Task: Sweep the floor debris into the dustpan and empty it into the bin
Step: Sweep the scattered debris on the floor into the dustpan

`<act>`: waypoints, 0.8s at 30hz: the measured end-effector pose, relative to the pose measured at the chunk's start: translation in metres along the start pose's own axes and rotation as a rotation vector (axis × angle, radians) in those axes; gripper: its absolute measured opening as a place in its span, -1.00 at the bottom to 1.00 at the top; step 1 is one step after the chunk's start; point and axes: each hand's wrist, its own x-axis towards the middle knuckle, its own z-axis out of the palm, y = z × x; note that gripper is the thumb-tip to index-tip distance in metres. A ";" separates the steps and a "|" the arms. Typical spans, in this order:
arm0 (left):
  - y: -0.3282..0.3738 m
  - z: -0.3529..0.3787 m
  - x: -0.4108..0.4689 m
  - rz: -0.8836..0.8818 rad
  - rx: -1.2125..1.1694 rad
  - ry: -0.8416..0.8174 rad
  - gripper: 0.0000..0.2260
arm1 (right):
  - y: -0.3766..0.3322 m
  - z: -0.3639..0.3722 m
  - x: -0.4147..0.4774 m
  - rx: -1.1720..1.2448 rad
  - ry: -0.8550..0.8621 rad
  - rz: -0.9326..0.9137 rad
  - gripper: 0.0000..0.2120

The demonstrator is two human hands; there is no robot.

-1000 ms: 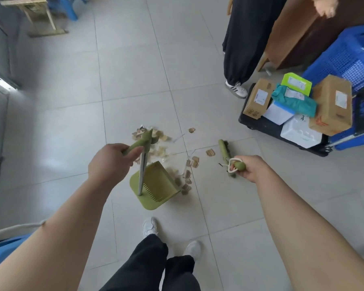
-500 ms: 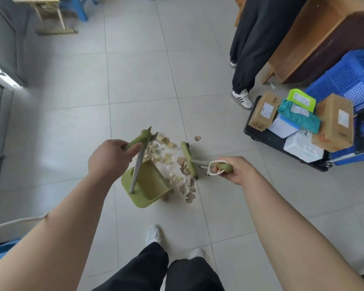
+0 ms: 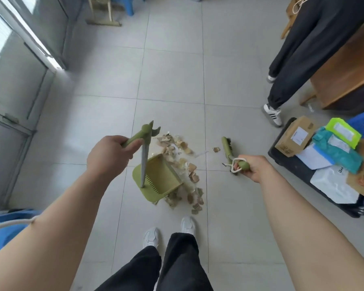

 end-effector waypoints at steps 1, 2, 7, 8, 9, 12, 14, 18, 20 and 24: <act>0.000 0.000 0.001 -0.013 -0.008 0.015 -0.59 | -0.002 0.007 0.006 -0.030 -0.020 0.002 -0.94; 0.000 0.001 0.003 -0.024 -0.012 0.028 -0.60 | -0.004 0.016 0.011 -0.066 -0.050 0.004 -0.94; -0.002 0.004 0.004 -0.076 -0.016 0.069 -0.61 | -0.006 0.051 0.007 -0.283 -0.195 -0.005 -0.91; -0.002 0.005 0.004 -0.085 -0.013 0.074 -0.60 | -0.008 0.053 0.004 -0.284 -0.217 0.002 -0.92; -0.002 0.005 0.003 -0.093 -0.015 0.080 -0.60 | -0.012 0.052 0.001 -0.277 -0.234 0.008 -0.92; -0.003 0.003 0.003 -0.113 -0.024 0.102 -0.58 | -0.035 0.043 -0.005 -0.275 -0.263 -0.007 -0.82; -0.003 0.002 0.003 -0.125 -0.025 0.114 -0.57 | -0.052 0.038 -0.009 -0.252 -0.273 -0.021 -0.78; 0.000 -0.002 0.007 -0.154 -0.037 0.129 -0.57 | -0.075 0.049 -0.016 -0.329 -0.317 -0.096 -0.85; -0.001 -0.004 0.007 -0.179 -0.040 0.138 -0.58 | -0.082 0.063 -0.015 -0.390 -0.335 -0.128 -0.87; -0.010 -0.007 0.000 -0.220 -0.028 0.182 -0.57 | -0.097 0.095 -0.001 -0.558 -0.321 -0.181 -0.79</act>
